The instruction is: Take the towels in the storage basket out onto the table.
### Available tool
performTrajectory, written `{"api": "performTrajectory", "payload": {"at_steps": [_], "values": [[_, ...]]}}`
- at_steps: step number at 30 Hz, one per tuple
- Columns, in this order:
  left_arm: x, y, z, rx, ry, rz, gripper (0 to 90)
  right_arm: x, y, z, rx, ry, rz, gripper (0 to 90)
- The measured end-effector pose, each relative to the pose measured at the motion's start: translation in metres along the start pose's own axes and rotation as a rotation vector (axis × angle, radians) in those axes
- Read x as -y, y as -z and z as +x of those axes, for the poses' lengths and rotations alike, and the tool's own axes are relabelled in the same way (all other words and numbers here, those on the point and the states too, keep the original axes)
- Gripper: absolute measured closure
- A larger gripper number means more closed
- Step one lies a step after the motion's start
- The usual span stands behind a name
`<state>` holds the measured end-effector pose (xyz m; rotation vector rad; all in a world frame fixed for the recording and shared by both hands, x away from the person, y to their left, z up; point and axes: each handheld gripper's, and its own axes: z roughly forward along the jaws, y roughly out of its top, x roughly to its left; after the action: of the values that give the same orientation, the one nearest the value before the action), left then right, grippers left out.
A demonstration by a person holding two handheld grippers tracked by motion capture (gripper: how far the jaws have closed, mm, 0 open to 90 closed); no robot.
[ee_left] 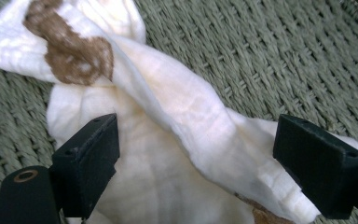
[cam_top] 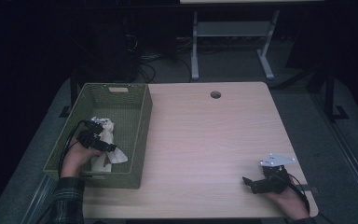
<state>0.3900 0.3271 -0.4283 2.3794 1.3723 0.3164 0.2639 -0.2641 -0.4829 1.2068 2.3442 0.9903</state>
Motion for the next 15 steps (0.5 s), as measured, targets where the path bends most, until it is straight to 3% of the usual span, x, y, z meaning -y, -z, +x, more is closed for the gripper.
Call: {"api": "performTrajectory", "payload": {"at_steps": [8,12,15], "values": [[0.0006,-0.0059,-0.0034,-0.021,-0.027,0.052,15.8,0.0,0.0001,0.0001,0.0,-0.001,0.001,2.7],[0.0007,-0.005,-0.0034,-0.033,-0.032,0.075,28.6,0.0,0.0,0.0,0.0,0.0,0.0,2.7],[0.0008,-0.003,-0.0042,-0.039,-0.03,0.077,46.7,0.0,0.0,0.0,0.0,-0.001,0.0,2.7]]}}
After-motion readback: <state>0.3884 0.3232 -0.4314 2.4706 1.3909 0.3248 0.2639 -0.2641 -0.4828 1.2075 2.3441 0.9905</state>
